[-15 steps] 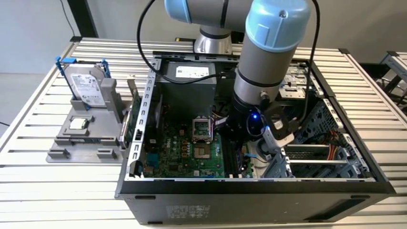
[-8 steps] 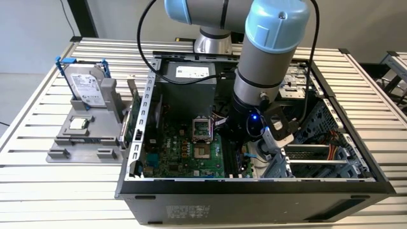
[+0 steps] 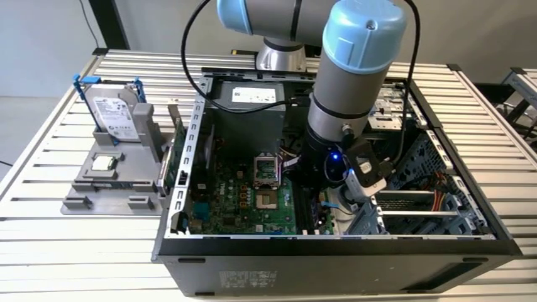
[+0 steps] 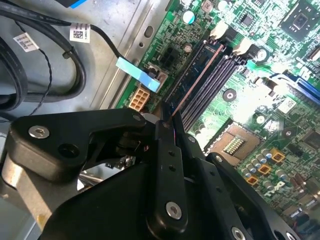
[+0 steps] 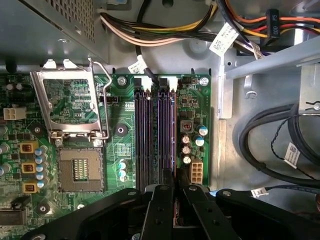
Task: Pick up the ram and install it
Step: 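Press down the ram until it locks into place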
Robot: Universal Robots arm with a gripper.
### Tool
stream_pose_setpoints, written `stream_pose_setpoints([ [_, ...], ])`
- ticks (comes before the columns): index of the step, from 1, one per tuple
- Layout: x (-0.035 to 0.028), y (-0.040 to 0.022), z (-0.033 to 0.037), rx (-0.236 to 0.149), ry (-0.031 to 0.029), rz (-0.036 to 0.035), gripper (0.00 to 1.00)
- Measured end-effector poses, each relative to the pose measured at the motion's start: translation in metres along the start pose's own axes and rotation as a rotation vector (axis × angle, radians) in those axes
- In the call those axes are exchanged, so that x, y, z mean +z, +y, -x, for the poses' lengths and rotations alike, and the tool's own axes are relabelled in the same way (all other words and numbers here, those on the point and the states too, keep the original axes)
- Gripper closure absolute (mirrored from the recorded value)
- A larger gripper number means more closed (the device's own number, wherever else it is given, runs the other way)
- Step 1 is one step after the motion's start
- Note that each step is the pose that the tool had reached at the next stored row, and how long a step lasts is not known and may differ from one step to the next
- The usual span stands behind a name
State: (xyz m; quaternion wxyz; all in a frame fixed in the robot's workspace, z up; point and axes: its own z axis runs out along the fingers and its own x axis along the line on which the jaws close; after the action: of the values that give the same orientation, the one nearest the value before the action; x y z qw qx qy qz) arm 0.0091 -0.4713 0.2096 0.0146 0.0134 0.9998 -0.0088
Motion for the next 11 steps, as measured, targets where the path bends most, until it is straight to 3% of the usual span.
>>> stream_pose_setpoints([
  [8,0.0000,0.0000,0.0000,0.000,0.0006,-0.0002,1.00],
  [9,0.0000,0.0000,0.0000,0.000,0.0007,-0.0001,0.00],
  [11,0.0000,0.0000,0.0000,0.000,0.0008,-0.0001,0.00],
])
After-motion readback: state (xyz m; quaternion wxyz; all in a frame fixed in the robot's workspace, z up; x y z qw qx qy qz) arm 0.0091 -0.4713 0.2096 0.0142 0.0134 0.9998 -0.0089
